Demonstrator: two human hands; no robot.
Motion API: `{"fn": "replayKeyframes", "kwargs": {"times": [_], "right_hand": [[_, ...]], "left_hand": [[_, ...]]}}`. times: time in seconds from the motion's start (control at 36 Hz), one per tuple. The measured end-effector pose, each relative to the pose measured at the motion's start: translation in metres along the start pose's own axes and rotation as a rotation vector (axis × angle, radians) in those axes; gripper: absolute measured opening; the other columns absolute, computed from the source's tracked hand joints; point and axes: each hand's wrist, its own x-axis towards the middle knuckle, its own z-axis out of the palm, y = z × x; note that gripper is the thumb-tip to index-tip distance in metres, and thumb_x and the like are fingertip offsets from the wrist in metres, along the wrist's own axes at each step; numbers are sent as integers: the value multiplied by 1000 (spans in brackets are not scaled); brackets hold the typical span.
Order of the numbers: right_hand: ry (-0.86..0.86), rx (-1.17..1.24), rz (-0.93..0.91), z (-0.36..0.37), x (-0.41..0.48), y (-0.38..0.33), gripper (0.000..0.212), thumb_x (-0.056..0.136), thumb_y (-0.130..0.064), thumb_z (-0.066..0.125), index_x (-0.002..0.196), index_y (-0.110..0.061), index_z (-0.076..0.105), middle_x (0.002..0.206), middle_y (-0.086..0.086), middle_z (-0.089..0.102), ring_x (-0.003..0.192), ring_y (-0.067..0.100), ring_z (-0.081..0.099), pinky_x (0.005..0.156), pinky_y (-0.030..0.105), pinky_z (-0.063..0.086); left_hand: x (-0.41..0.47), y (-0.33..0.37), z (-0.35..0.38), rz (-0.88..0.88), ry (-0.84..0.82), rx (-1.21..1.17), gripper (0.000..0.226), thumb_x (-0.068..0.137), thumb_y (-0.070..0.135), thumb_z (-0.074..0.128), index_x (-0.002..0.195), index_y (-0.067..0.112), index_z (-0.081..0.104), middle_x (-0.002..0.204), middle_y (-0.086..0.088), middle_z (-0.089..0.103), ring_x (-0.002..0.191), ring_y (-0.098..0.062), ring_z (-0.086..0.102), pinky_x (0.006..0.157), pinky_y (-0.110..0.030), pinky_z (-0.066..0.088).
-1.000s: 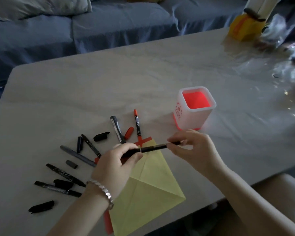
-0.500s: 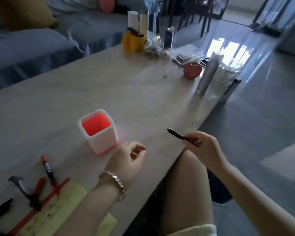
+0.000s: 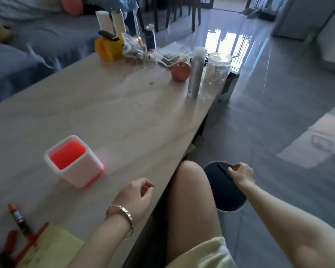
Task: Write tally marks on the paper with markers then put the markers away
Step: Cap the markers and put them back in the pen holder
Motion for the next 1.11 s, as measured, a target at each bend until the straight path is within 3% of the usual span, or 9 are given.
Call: {"fn": "replayKeyframes", "kwargs": {"times": [0.19, 0.31, 0.53, 0.64, 0.69, 0.83, 0.92, 1.03, 1.11], "right_hand": [[-126, -43, -324, -17, -22, -56, 21, 87, -34, 55, 94, -18, 64, 92, 4, 66, 85, 22, 58, 68, 29, 42], [-229, -34, -593, -19, -64, -114, 17, 83, -34, 59, 88, -19, 67, 87, 0, 68, 81, 20, 61, 75, 33, 50], [-542, -145, -1040, 18, -189, -201, 10, 81, -29, 61, 83, -20, 66, 76, -6, 61, 76, 15, 58, 70, 26, 44], [-648, -210, -1146, 50, -233, -219, 12, 82, -28, 58, 80, -18, 64, 75, -3, 60, 75, 19, 58, 67, 29, 44], [-670, -234, -1187, 66, -248, -225, 18, 83, -27, 56, 66, -19, 56, 63, -4, 54, 69, 22, 52, 61, 31, 41], [-715, -276, -1283, 92, -273, -234, 36, 82, -25, 56, 51, -32, 39, 53, -15, 44, 61, 14, 46, 57, 26, 37], [-744, -256, -1302, 100, -282, -234, 22, 81, -24, 56, 61, -30, 49, 59, -16, 50, 60, 9, 48, 55, 22, 38], [-788, -214, -1308, 105, -285, -231, 9, 81, -24, 58, 72, -25, 60, 69, -8, 61, 67, 14, 56, 66, 31, 48], [-802, -214, -1278, 106, -282, -228, 8, 81, -23, 59, 76, -22, 65, 74, -6, 65, 73, 16, 61, 68, 28, 48]], "left_hand": [[-6, -6, -9, -3, 10, 32, 11, 87, 23, 55, 78, 29, 56, 81, 7, 64, 80, -12, 60, 74, -22, 46], [-22, -21, -22, -38, 61, 36, 10, 86, 24, 55, 78, 29, 56, 78, 10, 62, 79, -11, 60, 75, -23, 47], [-73, -78, -65, -218, 258, 31, 11, 87, 23, 54, 78, 27, 59, 78, 9, 62, 79, -12, 59, 73, -24, 45], [-98, -119, -90, -394, 412, -6, 8, 86, 20, 55, 83, 24, 62, 80, 3, 63, 76, -15, 58, 65, -23, 41], [-106, -137, -101, -464, 494, -43, 7, 86, 19, 56, 86, 22, 63, 82, -2, 64, 73, -19, 57, 62, -24, 41], [-108, -171, -126, -564, 572, 187, 22, 87, 31, 58, 104, 18, 60, 105, -2, 61, 84, -14, 55, 71, -25, 45], [-98, -179, -133, -608, 516, 298, 32, 86, 39, 55, 110, 17, 55, 112, -1, 57, 102, -19, 53, 83, -30, 46], [-83, -177, -131, -686, 375, 464, 24, 90, 24, 51, 113, 16, 52, 117, -7, 55, 113, -24, 47, 85, -34, 44], [-79, -175, -124, -756, 285, 470, 13, 89, 19, 50, 101, 14, 54, 131, -17, 46, 111, -28, 52, 80, -33, 46]]}}
